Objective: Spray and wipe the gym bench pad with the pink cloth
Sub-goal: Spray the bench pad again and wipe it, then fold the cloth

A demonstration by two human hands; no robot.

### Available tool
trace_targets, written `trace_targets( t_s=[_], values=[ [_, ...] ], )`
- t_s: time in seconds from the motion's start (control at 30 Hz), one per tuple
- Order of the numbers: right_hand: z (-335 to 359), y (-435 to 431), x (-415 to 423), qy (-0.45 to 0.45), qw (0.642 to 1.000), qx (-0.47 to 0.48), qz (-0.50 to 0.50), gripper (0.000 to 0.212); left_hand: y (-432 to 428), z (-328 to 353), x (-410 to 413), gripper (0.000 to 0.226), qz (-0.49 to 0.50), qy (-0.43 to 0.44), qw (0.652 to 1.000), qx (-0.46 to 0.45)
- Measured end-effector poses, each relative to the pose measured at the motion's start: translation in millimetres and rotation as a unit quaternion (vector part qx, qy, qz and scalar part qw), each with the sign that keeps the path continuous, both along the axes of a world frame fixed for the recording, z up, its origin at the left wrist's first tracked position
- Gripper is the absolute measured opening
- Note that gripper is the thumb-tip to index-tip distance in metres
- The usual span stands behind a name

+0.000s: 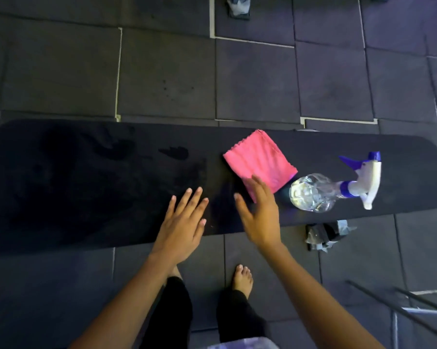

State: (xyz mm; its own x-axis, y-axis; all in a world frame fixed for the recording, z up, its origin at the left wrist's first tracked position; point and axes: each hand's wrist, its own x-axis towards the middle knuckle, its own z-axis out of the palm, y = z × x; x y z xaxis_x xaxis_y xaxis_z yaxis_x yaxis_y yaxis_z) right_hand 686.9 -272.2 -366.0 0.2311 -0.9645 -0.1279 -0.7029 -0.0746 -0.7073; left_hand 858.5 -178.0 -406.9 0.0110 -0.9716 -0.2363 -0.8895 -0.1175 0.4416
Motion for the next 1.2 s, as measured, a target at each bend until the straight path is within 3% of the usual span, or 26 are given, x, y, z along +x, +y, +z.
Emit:
trace_targets(
  t_s=[0.17, 0.27, 0.47, 0.63, 0.77, 0.93, 1.2],
  values=[
    [-30, -48, 10, 0.171, 0.984, -0.005, 0.053, 0.071, 0, 5, 45, 0.05, -0.031, -0.027, 0.999, 0.019],
    [-41, -58, -5, 0.269, 0.957, -0.002, 0.106, 0.074, -1, 1, 66, 0.05, -0.012, -0.021, 1.0, 0.018],
    [-51, -88, -27, 0.374, 0.906, -0.062, 0.19, 0.079, -5, -4, 74, 0.052, -0.026, -0.05, 0.998, 0.014],
    [-57, -100, -18, 0.344, 0.92, -0.052, 0.177, 0.067, -17, -5, 82, 0.054, 0.005, -0.059, 0.998, 0.017],
    [-62, -89, 14, 0.296, 0.953, -0.016, 0.054, 0.063, -19, -9, 86, 0.054, 0.031, -0.07, 0.997, 0.011],
    [-69, -81, 56, 0.294, 0.954, 0.018, -0.049, 0.068, -8, -10, 109, 0.054, 0.124, -0.065, 0.99, 0.018],
    [-66, -51, 135, 0.289, 0.957, 0.004, -0.011, 0.066, -5, -10, 153, 0.056, 0.14, -0.065, 0.988, 0.002]
  ],
)
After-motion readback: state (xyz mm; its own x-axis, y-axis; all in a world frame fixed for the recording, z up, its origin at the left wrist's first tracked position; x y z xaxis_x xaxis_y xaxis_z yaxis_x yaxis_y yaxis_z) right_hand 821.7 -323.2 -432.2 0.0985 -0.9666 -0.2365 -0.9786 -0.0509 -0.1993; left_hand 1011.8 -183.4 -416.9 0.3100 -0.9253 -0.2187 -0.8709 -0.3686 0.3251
